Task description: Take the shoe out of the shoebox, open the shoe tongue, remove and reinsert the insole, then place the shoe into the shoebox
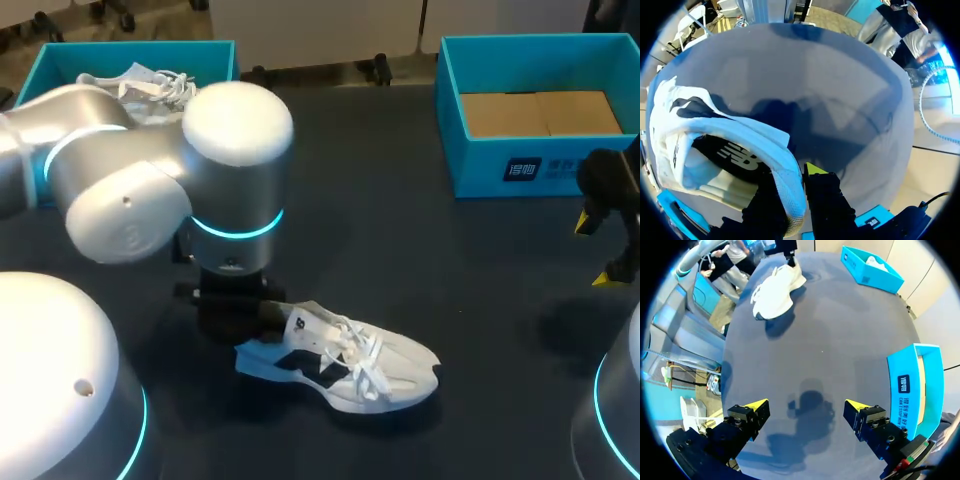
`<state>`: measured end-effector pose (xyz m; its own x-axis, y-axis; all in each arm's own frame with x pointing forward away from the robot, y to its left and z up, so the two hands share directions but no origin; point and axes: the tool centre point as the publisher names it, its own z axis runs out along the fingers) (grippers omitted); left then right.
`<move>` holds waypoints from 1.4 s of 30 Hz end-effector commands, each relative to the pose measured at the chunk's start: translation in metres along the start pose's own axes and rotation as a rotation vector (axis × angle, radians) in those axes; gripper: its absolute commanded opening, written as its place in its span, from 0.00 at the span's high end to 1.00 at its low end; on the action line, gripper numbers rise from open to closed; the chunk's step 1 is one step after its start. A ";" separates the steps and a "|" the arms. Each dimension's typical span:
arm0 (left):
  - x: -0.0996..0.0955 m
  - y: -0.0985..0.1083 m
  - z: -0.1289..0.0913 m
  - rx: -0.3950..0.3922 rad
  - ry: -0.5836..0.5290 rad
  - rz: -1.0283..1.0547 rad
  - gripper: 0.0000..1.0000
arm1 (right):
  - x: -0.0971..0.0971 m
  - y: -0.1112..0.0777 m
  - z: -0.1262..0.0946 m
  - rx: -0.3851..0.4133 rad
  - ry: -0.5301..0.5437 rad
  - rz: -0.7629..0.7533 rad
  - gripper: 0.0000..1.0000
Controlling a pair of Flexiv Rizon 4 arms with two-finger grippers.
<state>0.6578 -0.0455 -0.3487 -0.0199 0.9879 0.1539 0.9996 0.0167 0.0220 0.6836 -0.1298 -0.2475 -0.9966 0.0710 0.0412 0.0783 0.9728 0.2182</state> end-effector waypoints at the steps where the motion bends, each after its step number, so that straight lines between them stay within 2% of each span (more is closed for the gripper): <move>1: -0.019 0.003 0.012 -0.006 0.023 -0.004 1.00 | 0.000 0.000 0.001 0.003 -0.001 0.000 0.00; 14: -0.059 0.009 0.029 -0.063 0.047 0.002 1.00 | 0.000 0.000 0.001 0.003 -0.001 0.000 0.00; 22: -0.066 0.010 0.035 -0.070 0.068 0.024 1.00 | 0.000 0.000 0.001 0.003 -0.001 0.000 0.00; 23: -0.067 0.010 0.035 -0.070 0.068 0.025 0.98 | 0.000 0.000 0.001 0.003 -0.001 0.000 0.00; 25: -0.067 0.010 0.036 -0.067 0.067 0.030 0.77 | 0.000 0.000 0.001 0.003 -0.001 0.000 0.00; 26: -0.067 0.010 0.035 -0.063 0.063 0.035 0.53 | 0.000 0.000 0.001 0.003 -0.001 0.000 0.00; 28: -0.065 0.008 0.032 -0.056 0.055 0.040 0.14 | 0.000 0.000 0.001 0.003 -0.001 0.000 0.00; 29: -0.064 0.007 0.030 -0.054 0.048 0.040 0.00 | 0.000 0.000 0.001 0.003 -0.001 0.000 0.00; 32: -0.060 0.006 0.020 -0.047 0.025 0.038 0.00 | 0.000 0.000 0.001 0.003 -0.001 0.000 0.00; 37: -0.044 0.003 -0.015 0.019 -0.052 -0.008 0.00 | 0.000 0.000 0.001 0.003 -0.001 0.000 0.00; 39: -0.033 0.002 -0.034 0.068 -0.090 -0.065 0.00 | 0.000 0.000 0.001 0.003 -0.001 0.000 0.00; 42: -0.023 0.005 -0.049 0.151 -0.120 -0.138 0.00 | 0.000 0.000 0.001 0.003 -0.001 0.000 0.00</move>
<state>0.6567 -0.1093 -0.3364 -0.1256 0.9843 0.1241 0.9898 0.1328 -0.0516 0.6836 -0.1298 -0.2475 -0.9966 0.0712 0.0412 0.0785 0.9727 0.2182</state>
